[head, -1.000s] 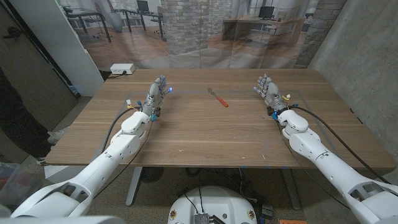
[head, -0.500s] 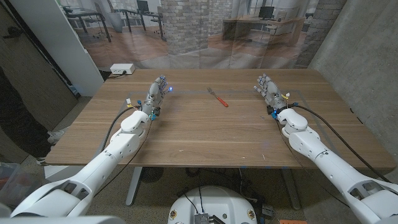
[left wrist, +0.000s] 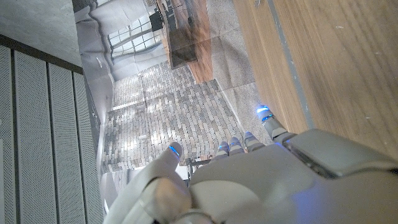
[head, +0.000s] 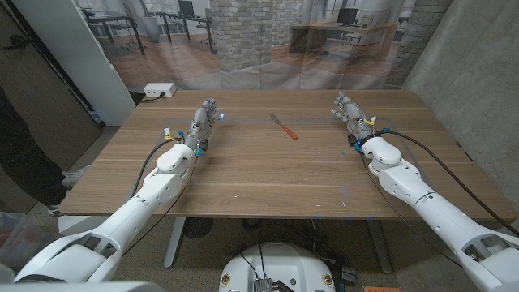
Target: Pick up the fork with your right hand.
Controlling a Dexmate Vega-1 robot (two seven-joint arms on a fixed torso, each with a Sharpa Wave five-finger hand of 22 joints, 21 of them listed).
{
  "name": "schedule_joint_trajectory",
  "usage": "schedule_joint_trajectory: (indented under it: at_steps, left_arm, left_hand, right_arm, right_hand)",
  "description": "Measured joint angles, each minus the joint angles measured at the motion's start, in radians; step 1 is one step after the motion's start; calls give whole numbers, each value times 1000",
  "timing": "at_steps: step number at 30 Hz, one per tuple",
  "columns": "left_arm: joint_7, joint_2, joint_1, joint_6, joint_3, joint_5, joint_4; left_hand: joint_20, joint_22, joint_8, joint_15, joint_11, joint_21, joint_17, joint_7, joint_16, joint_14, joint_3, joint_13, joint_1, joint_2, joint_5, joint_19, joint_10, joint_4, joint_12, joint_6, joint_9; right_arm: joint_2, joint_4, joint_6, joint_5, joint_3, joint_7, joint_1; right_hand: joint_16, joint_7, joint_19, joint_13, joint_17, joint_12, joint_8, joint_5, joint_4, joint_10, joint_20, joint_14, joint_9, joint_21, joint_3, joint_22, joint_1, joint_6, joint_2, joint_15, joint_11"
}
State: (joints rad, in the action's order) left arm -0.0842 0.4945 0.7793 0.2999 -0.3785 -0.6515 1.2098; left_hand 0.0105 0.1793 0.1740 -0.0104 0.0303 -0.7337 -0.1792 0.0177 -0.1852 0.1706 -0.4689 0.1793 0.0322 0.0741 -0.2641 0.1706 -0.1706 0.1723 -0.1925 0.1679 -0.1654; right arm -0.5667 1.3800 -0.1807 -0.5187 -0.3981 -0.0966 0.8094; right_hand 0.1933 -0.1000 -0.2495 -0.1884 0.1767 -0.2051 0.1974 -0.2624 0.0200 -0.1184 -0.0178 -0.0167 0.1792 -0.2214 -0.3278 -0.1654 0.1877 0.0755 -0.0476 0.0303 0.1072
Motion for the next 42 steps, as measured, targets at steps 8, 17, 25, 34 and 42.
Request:
schedule_joint_trajectory:
  at_steps: [8, 17, 25, 34, 42]
  left_arm:
    - [-6, -6, -5, 8, 0, -3, -14]
    - [-14, -12, -8, 16, 0, -7, -28]
    - [-20, -15, -11, 22, 2, -11, -40]
    - [-28, -19, -14, 29, 5, -15, -56]
    - [-39, -24, -17, 38, 8, -21, -73]
  left_hand:
    - [0, 0, 0, 0, -8, 0, 0, 0, 0, 0, 0, 0, 0, 0, -8, 0, 0, 0, 0, 0, 0]
    - [-9, 0, 3, 9, -20, 6, 0, 7, 0, 2, 0, 0, 0, 0, -8, 1, -2, 0, 0, 2, -4]
    - [-9, 0, 4, 18, -22, 6, 0, 11, 0, 1, 0, 0, 0, 0, -8, 1, -3, 0, -4, 4, -5]
    - [-9, 0, 4, 18, -27, 6, 0, 11, 0, 1, 0, 0, 0, 0, -8, 1, 2, 0, -4, 4, -5]
    - [-9, 0, 4, 18, -27, 13, 0, 11, 0, 1, 0, 0, 0, 0, -8, 1, 2, 0, -4, 4, -5]
  right_arm:
    - [-47, 73, 79, 59, -18, -34, -7]
    - [-89, 139, 154, 105, -31, -54, -17]
    - [-116, 184, 220, 143, -42, -63, -29]
    - [-143, 233, 305, 185, -61, -60, -50]
    - [-174, 280, 382, 226, -89, -50, -82]
  right_hand:
    - [0, 0, -11, 0, 1, 0, 0, 5, -22, 0, 0, -11, 0, 0, 6, 0, 20, 0, 20, 0, 0]
    - [0, -4, -16, 0, 3, 0, 0, 5, -47, -5, 5, -16, 0, 7, 0, 0, 46, 4, 33, 5, 5]
    - [0, -4, -20, 0, 3, 0, 0, 5, -64, -9, 9, -21, 0, 7, -1, -5, 65, 3, 33, 11, 9]
    - [0, -7, -28, 0, 3, 0, 0, 11, -78, -11, 18, -27, 5, 7, 0, -5, 78, 7, 46, 16, 11]
    - [7, -7, -47, 0, 3, 0, 0, 11, -88, -23, 18, -38, 5, 7, 0, -5, 94, 7, 52, 17, 13]
